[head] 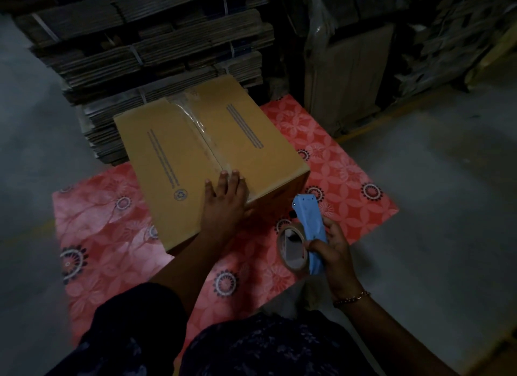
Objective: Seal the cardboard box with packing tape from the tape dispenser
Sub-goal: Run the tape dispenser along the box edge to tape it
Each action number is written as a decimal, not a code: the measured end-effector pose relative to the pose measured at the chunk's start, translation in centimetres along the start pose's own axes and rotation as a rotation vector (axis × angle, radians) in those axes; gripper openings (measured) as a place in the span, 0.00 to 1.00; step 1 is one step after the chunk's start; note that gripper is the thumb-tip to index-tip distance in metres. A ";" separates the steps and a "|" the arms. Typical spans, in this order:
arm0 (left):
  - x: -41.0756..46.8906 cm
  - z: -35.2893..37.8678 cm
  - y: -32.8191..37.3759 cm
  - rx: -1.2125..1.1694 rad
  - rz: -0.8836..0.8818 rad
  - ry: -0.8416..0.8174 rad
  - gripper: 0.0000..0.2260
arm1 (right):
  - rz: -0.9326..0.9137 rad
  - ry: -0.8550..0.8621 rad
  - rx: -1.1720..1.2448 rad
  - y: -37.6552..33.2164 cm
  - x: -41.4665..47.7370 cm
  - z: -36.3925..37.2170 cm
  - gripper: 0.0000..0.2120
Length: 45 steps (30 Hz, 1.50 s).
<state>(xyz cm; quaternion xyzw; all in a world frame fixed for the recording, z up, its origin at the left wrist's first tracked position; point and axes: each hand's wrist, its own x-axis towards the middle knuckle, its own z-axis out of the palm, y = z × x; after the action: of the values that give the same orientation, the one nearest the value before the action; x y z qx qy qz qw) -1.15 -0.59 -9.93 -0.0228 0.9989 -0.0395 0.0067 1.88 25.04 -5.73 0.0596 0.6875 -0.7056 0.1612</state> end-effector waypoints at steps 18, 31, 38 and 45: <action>-0.4 -0.2 -1.4 -0.057 0.069 -0.059 0.38 | -0.077 -0.012 0.005 -1.6 -0.5 -0.9 0.28; -1.7 0.7 -2.3 -0.049 0.024 0.036 0.38 | -0.085 -0.035 0.008 -2.1 -0.1 -0.5 0.27; -1.6 0.1 -1.5 -0.091 -0.011 0.030 0.42 | -0.061 -0.061 0.009 -2.0 0.2 0.2 0.26; -0.1 -0.4 1.4 -0.096 -0.162 0.034 0.40 | -0.049 -0.056 -0.019 -2.3 0.2 -0.2 0.31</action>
<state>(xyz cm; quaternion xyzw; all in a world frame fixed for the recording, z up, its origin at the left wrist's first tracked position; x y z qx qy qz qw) -1.09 0.82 -9.62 -0.1030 0.9945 0.0077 -0.0146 0.95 25.22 -3.65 0.0213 0.6907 -0.7041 0.1636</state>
